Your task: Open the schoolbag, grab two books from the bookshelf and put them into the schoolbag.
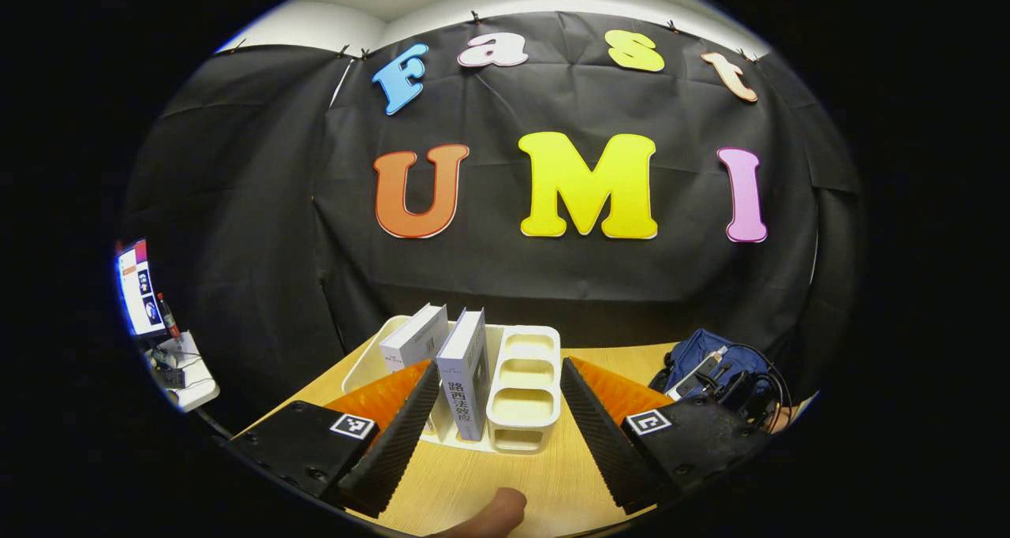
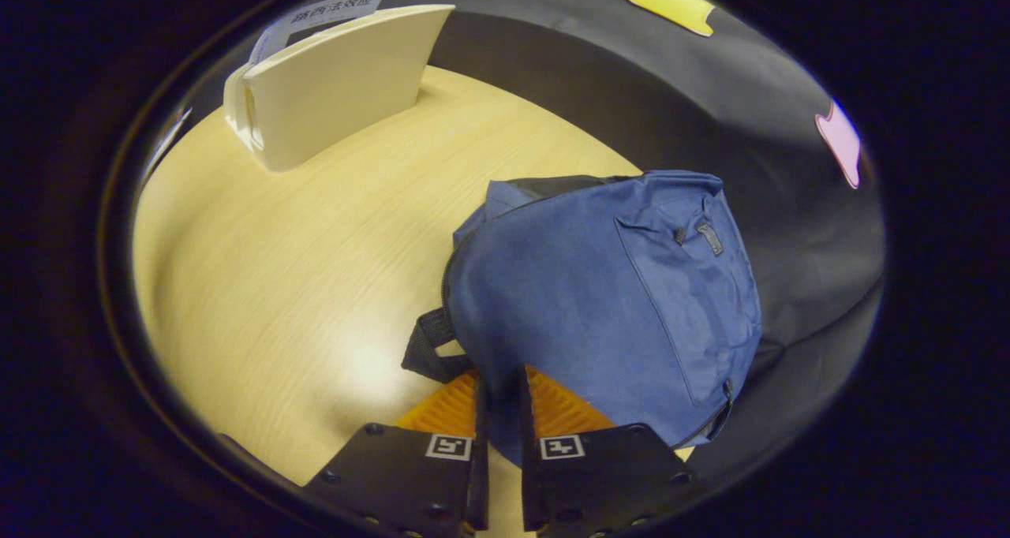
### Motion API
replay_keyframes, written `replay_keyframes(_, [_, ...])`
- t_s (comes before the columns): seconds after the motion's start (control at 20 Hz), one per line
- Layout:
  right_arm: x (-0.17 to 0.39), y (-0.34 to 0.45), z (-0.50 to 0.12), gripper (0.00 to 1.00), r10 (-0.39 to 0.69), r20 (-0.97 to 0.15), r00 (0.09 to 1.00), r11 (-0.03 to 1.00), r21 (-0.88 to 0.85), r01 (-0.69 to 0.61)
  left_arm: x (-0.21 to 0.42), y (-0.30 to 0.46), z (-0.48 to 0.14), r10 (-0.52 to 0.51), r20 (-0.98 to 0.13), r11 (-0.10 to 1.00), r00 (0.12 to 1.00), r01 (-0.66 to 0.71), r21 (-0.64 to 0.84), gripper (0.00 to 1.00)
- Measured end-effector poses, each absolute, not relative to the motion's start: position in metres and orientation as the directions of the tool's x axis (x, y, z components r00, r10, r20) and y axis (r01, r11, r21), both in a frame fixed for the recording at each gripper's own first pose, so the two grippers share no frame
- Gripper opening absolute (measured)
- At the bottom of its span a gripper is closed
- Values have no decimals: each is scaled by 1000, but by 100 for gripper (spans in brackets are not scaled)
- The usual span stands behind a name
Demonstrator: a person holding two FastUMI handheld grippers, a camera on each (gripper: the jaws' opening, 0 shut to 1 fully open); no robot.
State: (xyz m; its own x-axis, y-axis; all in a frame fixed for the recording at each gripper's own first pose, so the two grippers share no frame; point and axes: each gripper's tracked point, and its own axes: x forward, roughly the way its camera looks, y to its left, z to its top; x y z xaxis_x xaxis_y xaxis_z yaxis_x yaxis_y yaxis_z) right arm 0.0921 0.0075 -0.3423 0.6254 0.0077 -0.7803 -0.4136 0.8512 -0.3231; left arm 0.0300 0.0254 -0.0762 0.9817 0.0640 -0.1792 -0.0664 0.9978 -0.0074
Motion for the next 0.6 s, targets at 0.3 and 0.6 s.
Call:
replay_keyframes(0.3, [89,6,-322,1,68,-790,609,905,-208,-370,30,29,-81,67,-195,997,978,-74,-27,99])
replay_keyframes(0.6, [84,-5,-263,1,103,-728,678,928,-174,-328,33,47,-84,81,-193,996,978,-89,-30,99])
